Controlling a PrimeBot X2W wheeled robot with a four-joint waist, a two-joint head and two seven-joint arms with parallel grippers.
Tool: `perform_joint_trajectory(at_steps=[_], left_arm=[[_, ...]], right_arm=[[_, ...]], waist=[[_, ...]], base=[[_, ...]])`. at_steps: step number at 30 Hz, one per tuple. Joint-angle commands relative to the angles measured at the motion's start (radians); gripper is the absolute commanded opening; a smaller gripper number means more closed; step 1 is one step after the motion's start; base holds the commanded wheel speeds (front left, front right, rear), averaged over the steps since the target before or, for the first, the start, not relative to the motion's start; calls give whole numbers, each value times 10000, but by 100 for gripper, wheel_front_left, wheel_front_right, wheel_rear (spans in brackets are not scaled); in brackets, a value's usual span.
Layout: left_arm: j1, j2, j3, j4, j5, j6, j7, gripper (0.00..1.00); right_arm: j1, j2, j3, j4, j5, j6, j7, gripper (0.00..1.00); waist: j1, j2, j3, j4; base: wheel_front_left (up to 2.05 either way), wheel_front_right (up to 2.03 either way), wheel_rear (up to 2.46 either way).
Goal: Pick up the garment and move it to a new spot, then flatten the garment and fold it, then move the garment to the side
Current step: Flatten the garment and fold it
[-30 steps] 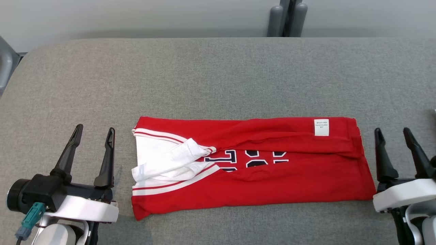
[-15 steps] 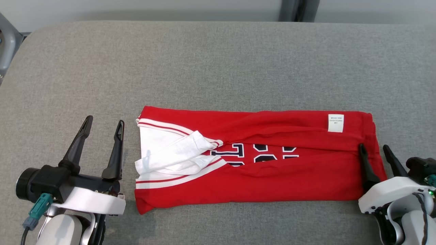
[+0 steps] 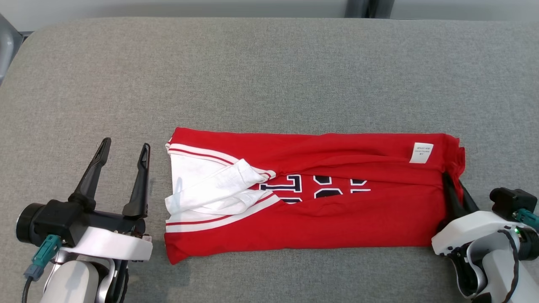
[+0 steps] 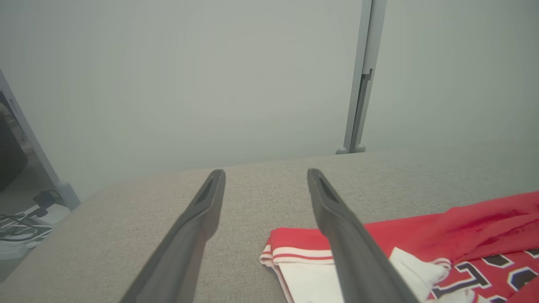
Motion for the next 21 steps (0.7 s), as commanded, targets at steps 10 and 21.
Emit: perform_joint_trajectory(at_steps=[10,21], left_arm=[[-48,-95,322,66,174,-99,-31,100],[2,-253,478,105,278,-210,-31,100]], right_arm=[[279,-904,-770,-708,141,-39,-282,0],[507,-988,-1403,-1745,-68,-18,93,0]], waist=[[0,0,-107,-272],[0,0,-221,-469]], base=[[0,0,0],[0,0,0]])
